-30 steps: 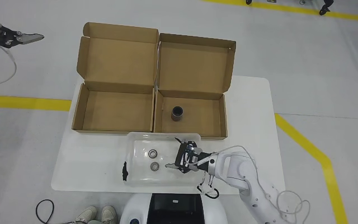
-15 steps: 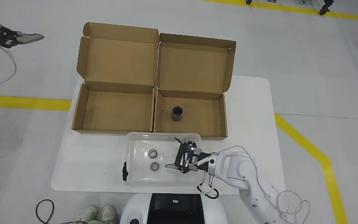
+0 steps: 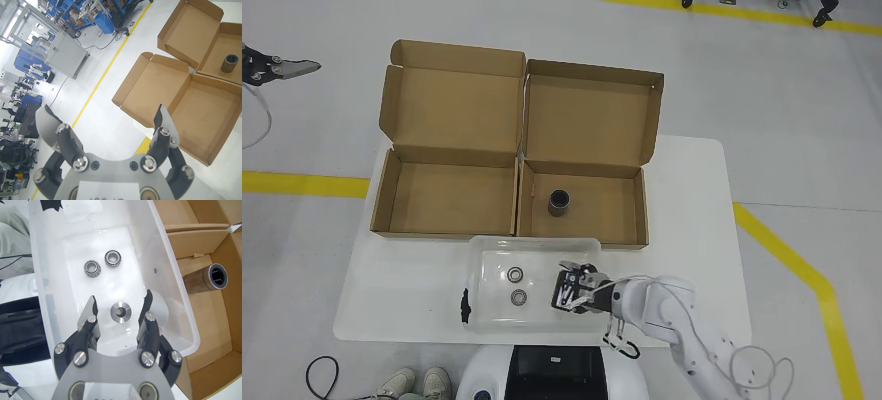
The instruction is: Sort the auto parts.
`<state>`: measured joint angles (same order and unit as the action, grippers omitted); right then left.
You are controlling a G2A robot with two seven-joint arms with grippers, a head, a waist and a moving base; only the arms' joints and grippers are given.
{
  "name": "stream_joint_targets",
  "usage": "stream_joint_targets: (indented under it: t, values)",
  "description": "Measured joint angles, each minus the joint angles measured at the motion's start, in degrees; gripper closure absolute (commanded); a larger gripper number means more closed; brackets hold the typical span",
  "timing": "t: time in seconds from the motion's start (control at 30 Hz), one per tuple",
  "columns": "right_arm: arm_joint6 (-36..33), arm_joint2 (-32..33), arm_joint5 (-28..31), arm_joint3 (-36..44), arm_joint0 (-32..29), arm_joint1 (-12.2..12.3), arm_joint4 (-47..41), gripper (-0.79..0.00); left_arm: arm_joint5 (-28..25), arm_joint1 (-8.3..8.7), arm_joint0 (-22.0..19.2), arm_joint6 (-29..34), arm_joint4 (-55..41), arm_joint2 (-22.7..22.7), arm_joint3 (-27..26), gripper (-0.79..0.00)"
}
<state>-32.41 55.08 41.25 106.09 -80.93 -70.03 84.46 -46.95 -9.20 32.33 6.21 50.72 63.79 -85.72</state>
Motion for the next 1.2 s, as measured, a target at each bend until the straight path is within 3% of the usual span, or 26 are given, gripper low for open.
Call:
stream_joint_targets:
  t: [0.33,0.6,0.67,0.7,0.73,0.8,0.87,0.93,1.2]
  values:
    - [-6.65,-3.55,-2.67,-2.26,2.29,-0.41,1.22,-0.533,0.00,0.00,0.00,0.00,0.00,0.00,0.00,-0.785]
    - [-6.88,-5.69,-3.47,-5.53,4.69,-0.79,1.78,-0.508,0.00,0.00,0.00,0.00,0.00,0.00,0.00,-0.785]
    - [-7.13,-6.39,-3.70,-6.21,5.31,-0.95,1.98,-0.474,0.00,0.00,0.00,0.00,0.00,0.00,0.00,-0.785]
    - [-7.18,-6.85,-3.92,-6.58,5.67,-1.06,1.99,-0.379,0.00,0.00,0.00,0.00,0.00,0.00,0.00,-0.785]
    - [-7.21,-7.19,-4.06,-6.84,5.92,-1.14,1.99,-0.332,0.00,0.00,0.00,0.00,0.00,0.00,0.00,-0.785]
    - [-7.45,-7.94,-4.37,-7.36,6.50,-1.32,2.06,-0.292,0.00,0.00,0.00,0.00,0.00,0.00,0.00,-0.785]
    - [-7.62,-8.49,-4.67,-7.73,6.92,-1.46,2.06,-0.188,0.00,0.00,0.00,0.00,0.00,0.00,0.00,-0.785]
    - [-7.80,-8.99,-4.94,-8.07,7.33,-1.59,1.98,0.000,0.00,0.00,0.00,0.00,0.00,0.00,0.00,-0.785]
    - [-6.10,-9.41,-5.17,-7.01,7.68,-1.67,0.75,0.000,0.00,0.00,0.00,0.00,0.00,0.00,0.00,-0.785]
